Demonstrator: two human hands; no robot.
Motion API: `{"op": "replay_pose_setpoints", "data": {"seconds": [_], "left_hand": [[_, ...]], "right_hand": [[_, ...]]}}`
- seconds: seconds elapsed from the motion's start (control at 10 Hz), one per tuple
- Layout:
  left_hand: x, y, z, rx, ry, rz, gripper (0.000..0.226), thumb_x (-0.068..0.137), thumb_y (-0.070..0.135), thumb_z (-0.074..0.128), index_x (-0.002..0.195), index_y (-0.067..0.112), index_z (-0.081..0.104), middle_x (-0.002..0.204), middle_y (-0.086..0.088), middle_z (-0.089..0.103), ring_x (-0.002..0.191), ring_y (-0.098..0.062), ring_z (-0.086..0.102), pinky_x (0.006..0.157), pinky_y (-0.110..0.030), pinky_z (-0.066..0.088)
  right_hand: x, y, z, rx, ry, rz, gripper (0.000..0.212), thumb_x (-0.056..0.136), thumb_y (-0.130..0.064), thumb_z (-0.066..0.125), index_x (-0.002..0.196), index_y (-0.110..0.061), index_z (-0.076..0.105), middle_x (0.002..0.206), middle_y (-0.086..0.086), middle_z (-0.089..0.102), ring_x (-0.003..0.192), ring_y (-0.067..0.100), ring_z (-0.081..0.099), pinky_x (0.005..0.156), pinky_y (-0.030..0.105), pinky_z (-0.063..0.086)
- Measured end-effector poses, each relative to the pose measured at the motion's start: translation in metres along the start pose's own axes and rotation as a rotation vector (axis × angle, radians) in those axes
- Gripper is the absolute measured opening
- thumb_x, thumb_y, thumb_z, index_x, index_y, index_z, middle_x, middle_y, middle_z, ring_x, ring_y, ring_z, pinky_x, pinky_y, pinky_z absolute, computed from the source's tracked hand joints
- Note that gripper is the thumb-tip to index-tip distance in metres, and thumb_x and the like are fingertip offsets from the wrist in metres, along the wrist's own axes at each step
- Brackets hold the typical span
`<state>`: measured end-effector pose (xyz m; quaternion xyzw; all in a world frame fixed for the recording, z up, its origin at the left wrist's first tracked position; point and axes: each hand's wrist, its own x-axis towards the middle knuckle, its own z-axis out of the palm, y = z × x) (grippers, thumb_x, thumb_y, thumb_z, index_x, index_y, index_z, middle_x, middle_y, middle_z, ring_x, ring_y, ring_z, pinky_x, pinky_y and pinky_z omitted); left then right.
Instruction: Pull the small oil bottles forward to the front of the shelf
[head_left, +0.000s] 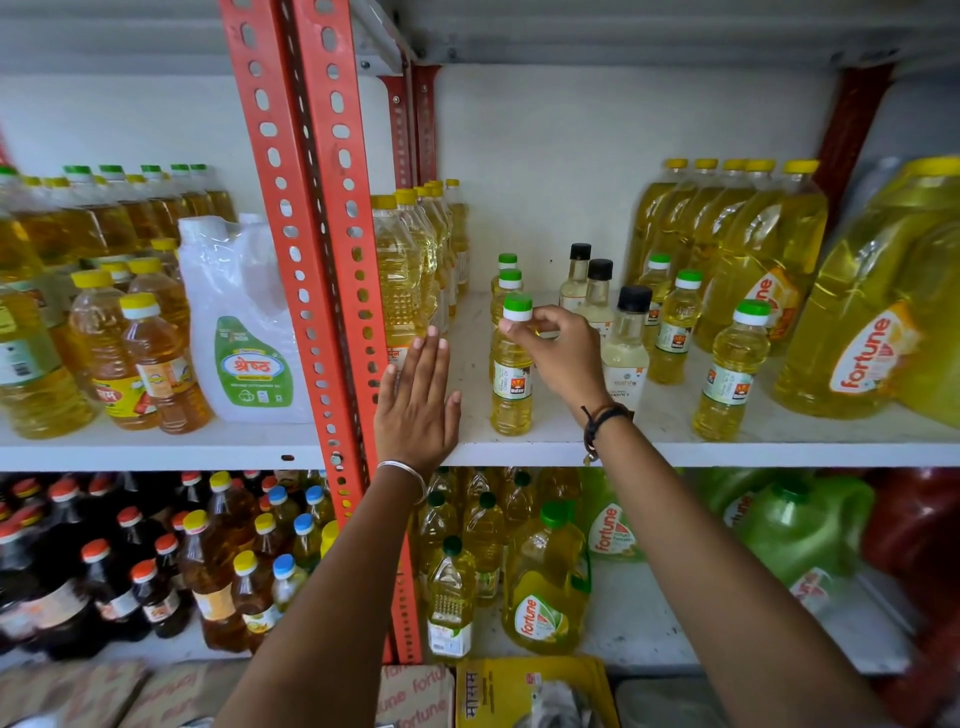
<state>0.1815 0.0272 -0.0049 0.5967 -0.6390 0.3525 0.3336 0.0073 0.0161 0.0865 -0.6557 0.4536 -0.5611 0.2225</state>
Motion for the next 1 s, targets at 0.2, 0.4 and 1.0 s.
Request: {"op": "replay_pose_setpoints", "data": {"seconds": [0.2, 0.4, 1.0], "left_hand": [[0.0, 0.0, 0.0, 0.002, -0.007, 0.0, 0.059, 0.096, 0.034, 0.025, 0.149, 0.006, 0.028, 0.157, -0.006, 0.019, 0.145, -0.019, 0.015, 0.117, -0.036, -0.004], [0.0, 0.0, 0.001, 0.008, 0.014, 0.011, 0.06, 0.096, 0.034, 0.026, 0.149, 0.006, 0.027, 0.156, -0.007, 0.02, 0.145, -0.019, 0.015, 0.118, -0.036, -0.004], [0.003, 0.012, -0.023, -0.156, 0.071, -0.006, 0.058, 0.097, 0.033, 0.025, 0.15, 0.01, 0.02, 0.157, -0.005, 0.016, 0.146, -0.016, 0.005, 0.117, -0.04, -0.007]], "right_hand": [[-0.007, -0.005, -0.001, 0.002, -0.015, -0.01, 0.032, 0.079, -0.037, 0.07, 0.101, -0.014, 0.069, 0.093, -0.005, 0.065, 0.086, 0.003, 0.056, 0.064, 0.013, 0.038], [-0.009, -0.006, -0.002, 0.002, -0.01, -0.003, 0.031, 0.078, -0.038, 0.07, 0.1, -0.016, 0.067, 0.093, -0.007, 0.064, 0.086, 0.003, 0.056, 0.069, 0.016, 0.042], [-0.038, -0.016, -0.021, -0.048, 0.008, 0.072, 0.053, 0.081, -0.049, 0.062, 0.113, -0.007, 0.056, 0.107, 0.007, 0.066, 0.089, 0.011, 0.056, 0.073, 0.021, 0.043]]}}
